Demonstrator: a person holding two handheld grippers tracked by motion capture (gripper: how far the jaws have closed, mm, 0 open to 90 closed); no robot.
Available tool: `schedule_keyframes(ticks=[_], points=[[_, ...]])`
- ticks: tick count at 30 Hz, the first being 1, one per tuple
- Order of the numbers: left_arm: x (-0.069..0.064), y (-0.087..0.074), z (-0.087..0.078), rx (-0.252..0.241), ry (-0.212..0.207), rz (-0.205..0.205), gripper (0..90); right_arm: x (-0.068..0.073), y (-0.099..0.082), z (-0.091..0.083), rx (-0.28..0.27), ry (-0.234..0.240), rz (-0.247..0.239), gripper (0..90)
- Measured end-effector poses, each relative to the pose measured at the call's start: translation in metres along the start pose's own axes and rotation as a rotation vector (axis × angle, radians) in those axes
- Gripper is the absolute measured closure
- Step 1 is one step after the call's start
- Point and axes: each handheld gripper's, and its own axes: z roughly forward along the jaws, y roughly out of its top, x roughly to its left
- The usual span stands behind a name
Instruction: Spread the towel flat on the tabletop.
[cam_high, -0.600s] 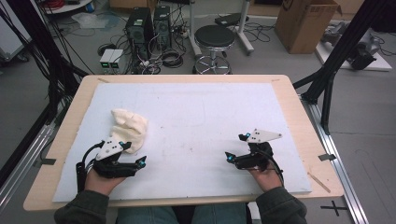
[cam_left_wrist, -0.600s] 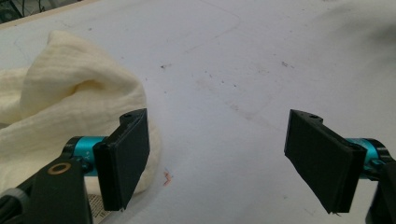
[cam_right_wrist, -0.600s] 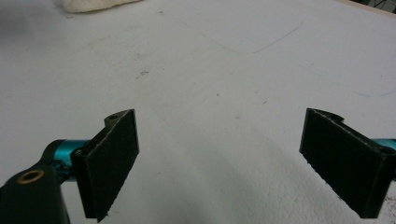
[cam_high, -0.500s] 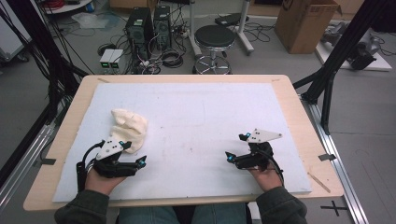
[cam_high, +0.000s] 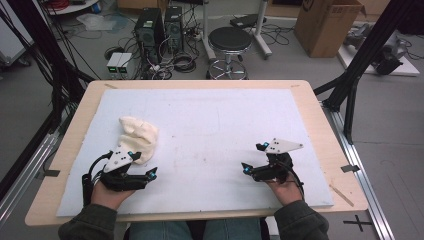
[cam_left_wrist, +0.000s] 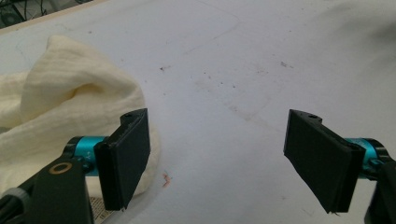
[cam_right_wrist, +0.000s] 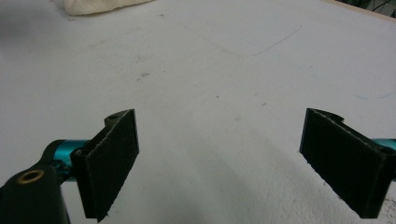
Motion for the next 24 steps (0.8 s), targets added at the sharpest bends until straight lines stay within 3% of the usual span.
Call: schedule_keyframes(ticks=[13, 24], points=[[-0.0016, 0.0004, -0.0047, -0.017, 0.019, 0.006, 23.4, 0.0012, 0.0004, -0.0029, -0.021, -0.001, -0.006, 11.1], [0.0000, 0.0053, -0.0033, -0.018, 0.033, 0.010, 26.3, 0.0042, -0.0003, -0.0037, -0.003, 0.006, -0.025, 11.1]])
